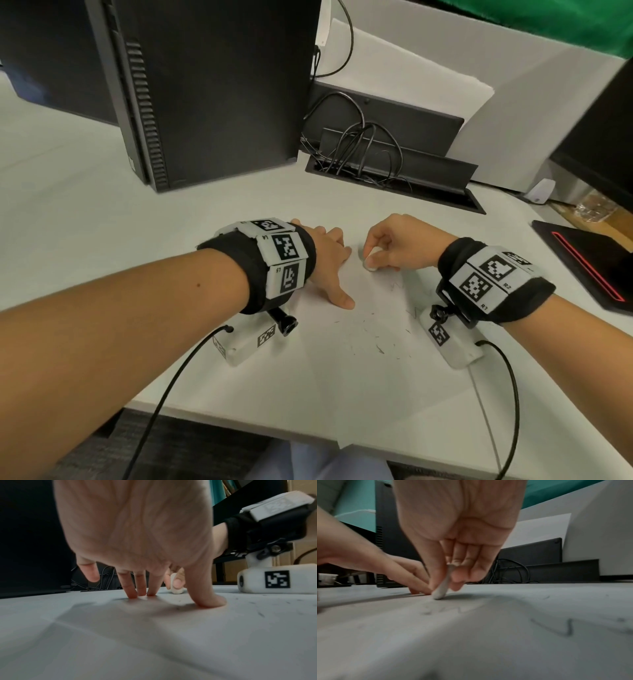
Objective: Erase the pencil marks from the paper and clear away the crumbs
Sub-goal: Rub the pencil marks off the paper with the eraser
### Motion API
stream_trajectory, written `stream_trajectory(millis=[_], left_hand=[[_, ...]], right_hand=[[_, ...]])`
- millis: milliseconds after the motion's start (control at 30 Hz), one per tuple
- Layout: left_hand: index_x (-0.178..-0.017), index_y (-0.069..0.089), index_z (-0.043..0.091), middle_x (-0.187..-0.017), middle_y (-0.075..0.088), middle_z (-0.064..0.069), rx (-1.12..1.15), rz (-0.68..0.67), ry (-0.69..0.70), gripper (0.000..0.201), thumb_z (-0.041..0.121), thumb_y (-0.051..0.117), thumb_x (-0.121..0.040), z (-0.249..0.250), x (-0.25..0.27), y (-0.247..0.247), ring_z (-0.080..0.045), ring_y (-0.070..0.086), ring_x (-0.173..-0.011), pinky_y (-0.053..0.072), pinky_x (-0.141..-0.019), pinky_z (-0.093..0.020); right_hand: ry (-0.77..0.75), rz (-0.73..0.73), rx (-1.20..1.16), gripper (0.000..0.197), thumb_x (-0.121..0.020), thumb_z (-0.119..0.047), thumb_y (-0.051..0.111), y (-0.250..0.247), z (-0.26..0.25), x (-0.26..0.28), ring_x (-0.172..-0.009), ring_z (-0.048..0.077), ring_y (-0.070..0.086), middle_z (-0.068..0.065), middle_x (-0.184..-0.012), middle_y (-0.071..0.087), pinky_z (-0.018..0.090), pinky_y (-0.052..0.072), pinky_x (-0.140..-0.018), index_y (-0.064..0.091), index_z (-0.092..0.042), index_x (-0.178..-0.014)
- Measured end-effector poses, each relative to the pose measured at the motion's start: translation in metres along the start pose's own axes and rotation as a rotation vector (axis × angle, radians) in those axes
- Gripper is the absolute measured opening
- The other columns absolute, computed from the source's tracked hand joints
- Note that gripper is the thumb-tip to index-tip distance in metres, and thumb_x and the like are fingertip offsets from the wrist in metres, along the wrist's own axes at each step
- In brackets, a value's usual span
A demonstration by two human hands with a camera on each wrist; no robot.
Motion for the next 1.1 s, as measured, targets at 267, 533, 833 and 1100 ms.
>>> stream_trajectory(millis=[267,533,833,1100], left_hand=[[-0.150,0.014,0.025,-0.149,0.018,0.003,-0.007,-0.008,0.000,0.093,0.072,0.049,-0.077,0.000,0.000,-0.001,-0.022,0.023,-0.136,0.023,-0.107,-0.049],[-0.149,0.015,0.024,-0.148,0.020,0.002,-0.024,-0.013,0.001,0.092,0.071,0.049,-0.078,0.000,0.000,-0.002,-0.023,0.025,-0.135,0.024,-0.107,-0.049],[-0.149,0.015,0.025,-0.147,0.020,0.002,-0.015,-0.010,0.004,0.092,0.071,0.050,-0.078,0.000,-0.001,-0.001,-0.023,0.025,-0.135,0.024,-0.106,-0.048],[-0.149,0.016,0.024,-0.147,0.021,0.002,-0.015,-0.004,0.002,0.093,0.071,0.050,-0.077,-0.001,-0.002,0.000,-0.023,0.025,-0.135,0.024,-0.106,-0.050]], right_hand=[[0.016,-0.023,-0.082,0.004,-0.079,-0.013,0.069,0.001,-0.002,-0.002,-0.043,0.001,0.051,0.004,-0.062,0.065,0.019,0.047,-0.061,0.067,-0.016,-0.078],[0.031,-0.022,-0.089,0.002,-0.079,-0.013,0.069,0.002,-0.002,-0.001,-0.045,0.004,0.053,0.006,-0.064,0.065,0.016,0.046,-0.059,0.068,-0.014,-0.082],[0.029,-0.034,-0.097,0.005,-0.080,-0.014,0.069,0.005,-0.004,-0.002,-0.042,0.001,0.051,0.005,-0.060,0.064,0.018,0.046,-0.062,0.069,-0.012,-0.084],[0.087,0.106,-0.141,0.002,-0.083,-0.015,0.066,-0.006,0.014,0.000,-0.053,0.010,0.057,0.018,-0.075,0.070,0.014,0.046,-0.062,0.065,-0.016,-0.081]])
Point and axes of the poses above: each hand's wrist, its own x-axis away from the middle knuckle, its own y-axis out of the palm, z = x × y, the point moved 1 cm from there along -x, towards the middle knuckle
